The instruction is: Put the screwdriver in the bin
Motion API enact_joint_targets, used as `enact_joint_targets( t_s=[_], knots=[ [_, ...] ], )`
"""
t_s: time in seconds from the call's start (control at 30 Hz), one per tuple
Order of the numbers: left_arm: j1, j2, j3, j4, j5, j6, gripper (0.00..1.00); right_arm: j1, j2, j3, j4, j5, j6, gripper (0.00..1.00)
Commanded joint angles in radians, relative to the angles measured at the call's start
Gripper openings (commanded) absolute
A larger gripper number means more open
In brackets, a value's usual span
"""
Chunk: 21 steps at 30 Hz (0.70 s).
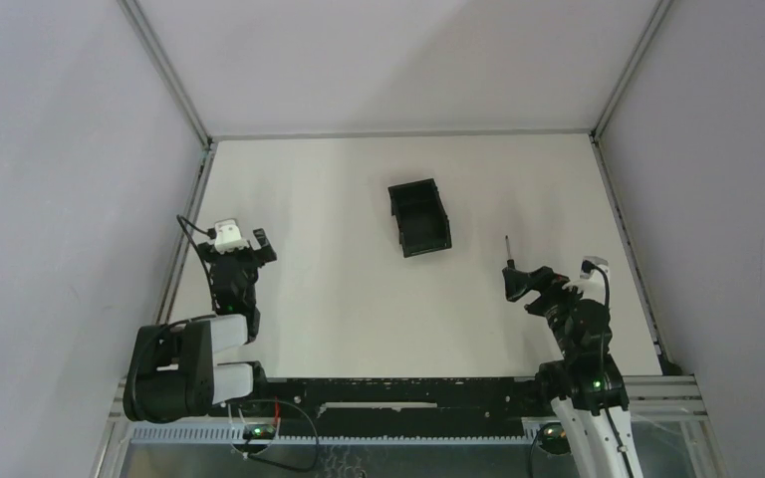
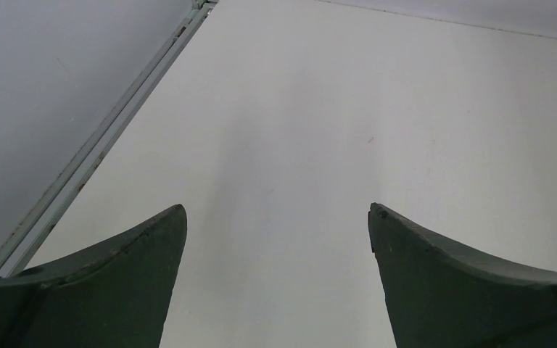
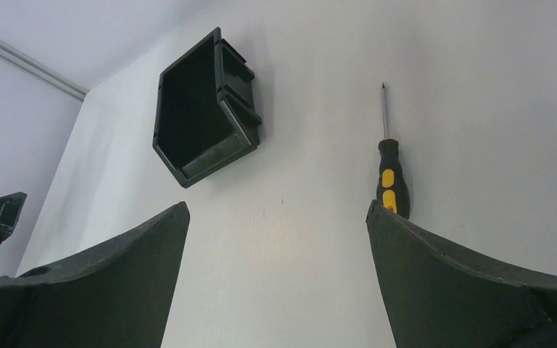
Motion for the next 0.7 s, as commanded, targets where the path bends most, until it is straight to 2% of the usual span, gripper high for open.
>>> enact_joint_targets(
  t_s=[0.0,0.1,0.17,0.27,0.33,0.37,0.53,0.6,0.67],
  knots=[
    [-0.006,-0.001,0.039,0.035,-0.008,0.017,1.0,-0.005,0.028,0.053,0.021,0.044,0.019,1.0],
    [-0.006,0.0,0.039,0.035,-0.008,0.017,1.0,-0.005,0.07,0.126,0.057,0.028,-0.075,0.99],
    [-0.006,0.0,0.038,0.035,-0.009,0.016,1.0,-0.005,0.115,0.198,0.108,-0.045,-0.163,0.95],
    [-0.005,-0.001,0.039,0.035,-0.009,0.016,1.0,-0.005,0.268,0.334,0.085,-0.042,-0.246,0.94],
    [-0.006,-0.001,0.038,0.035,-0.008,0.016,1.0,-0.005,0.437,0.484,-0.008,-0.008,-0.291,0.94],
    [-0.006,0.0,0.038,0.035,-0.007,0.016,1.0,-0.005,0.573,0.603,-0.08,0.012,-0.312,0.95],
    [-0.006,-0.001,0.038,0.035,-0.006,0.016,1.0,-0.009,1.123,1.044,-0.517,0.141,-0.36,0.96],
    [-0.006,-0.001,0.039,0.035,-0.006,0.017,1.0,-0.016,1.284,1.125,-0.606,0.165,-0.362,0.98],
    [-0.006,-0.001,0.039,0.035,-0.007,0.016,1.0,-0.028,1.403,1.149,-0.628,0.116,-0.368,0.98]
  ],
)
